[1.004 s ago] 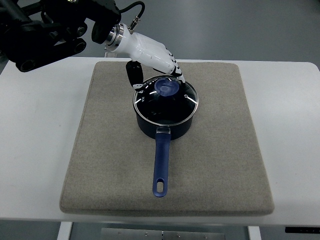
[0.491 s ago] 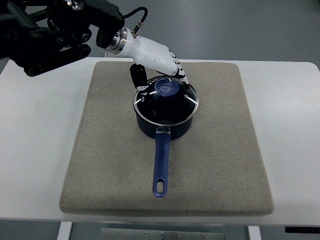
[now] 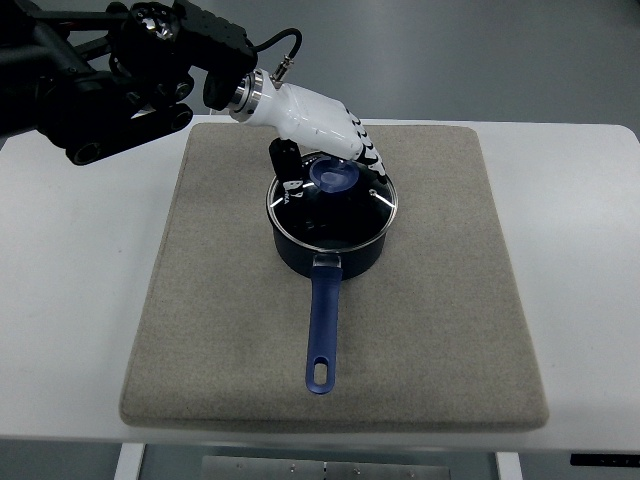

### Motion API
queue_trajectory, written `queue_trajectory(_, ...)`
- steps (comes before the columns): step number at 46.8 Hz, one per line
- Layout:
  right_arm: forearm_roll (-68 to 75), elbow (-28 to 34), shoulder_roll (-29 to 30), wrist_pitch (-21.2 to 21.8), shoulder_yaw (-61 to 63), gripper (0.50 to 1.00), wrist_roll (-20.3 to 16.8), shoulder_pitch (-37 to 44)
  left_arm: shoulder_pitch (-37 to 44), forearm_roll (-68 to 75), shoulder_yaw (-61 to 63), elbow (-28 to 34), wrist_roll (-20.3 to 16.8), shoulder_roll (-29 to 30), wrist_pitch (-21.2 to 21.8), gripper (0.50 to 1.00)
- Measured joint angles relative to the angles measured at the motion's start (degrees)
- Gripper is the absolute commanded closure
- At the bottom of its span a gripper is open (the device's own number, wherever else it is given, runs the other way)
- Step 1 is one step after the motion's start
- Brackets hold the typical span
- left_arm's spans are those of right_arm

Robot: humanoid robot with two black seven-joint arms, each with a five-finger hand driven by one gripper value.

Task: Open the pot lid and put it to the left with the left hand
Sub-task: 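Close the left hand fingers around the blue lid knob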

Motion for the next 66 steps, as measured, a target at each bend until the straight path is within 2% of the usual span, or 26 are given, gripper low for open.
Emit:
queue_trajectory(37,0.00,0.00,0.00,0.00,0.00,0.583,-0.03,0.00,0.09,-0.13,0.26,1.01,0.00,-0.71,0.02,0.544)
queue_trajectory(49,0.00,0.00,0.00,0.00,0.00,0.583,-0.02,0.00,0.17,-0.77,0.31,7.28,-0.01,-4.34,0.02,0.544)
queue_trajectory(66,0.00,0.00,0.00,0.00,0.00,0.583,0.00,0.00,0.29,-0.94,0.49,7.02,-0.01,-4.66,0.00,0.542)
